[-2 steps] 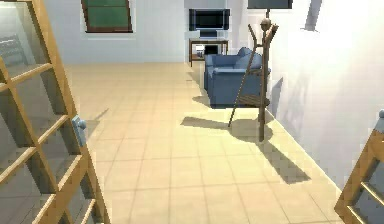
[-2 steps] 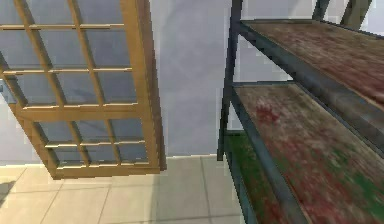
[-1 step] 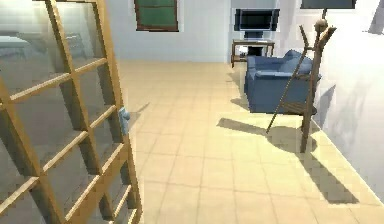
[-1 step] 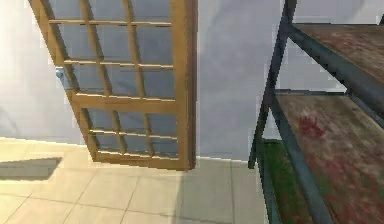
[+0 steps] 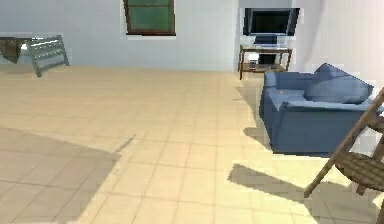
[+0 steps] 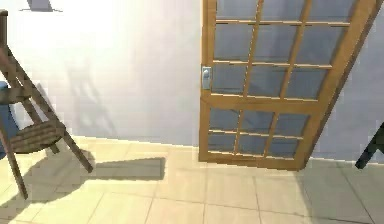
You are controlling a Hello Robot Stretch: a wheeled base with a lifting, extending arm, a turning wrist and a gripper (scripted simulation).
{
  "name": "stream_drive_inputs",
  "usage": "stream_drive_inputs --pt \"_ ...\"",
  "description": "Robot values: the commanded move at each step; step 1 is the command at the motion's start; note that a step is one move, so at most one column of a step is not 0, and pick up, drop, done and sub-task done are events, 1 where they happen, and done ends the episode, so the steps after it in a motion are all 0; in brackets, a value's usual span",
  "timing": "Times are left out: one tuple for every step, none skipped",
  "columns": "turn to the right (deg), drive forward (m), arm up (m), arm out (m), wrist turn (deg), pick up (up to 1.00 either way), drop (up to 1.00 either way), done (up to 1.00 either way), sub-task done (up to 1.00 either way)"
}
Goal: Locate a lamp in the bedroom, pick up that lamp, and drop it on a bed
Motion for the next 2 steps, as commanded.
stream_drive_inputs --pt "0.0 0.20 0.00 0.00 0.0 0.00 0.00 0.00 0.00" --pt "-45.0 0.00 0.00 0.00 0.0 0.00 0.00 0.00 0.00"
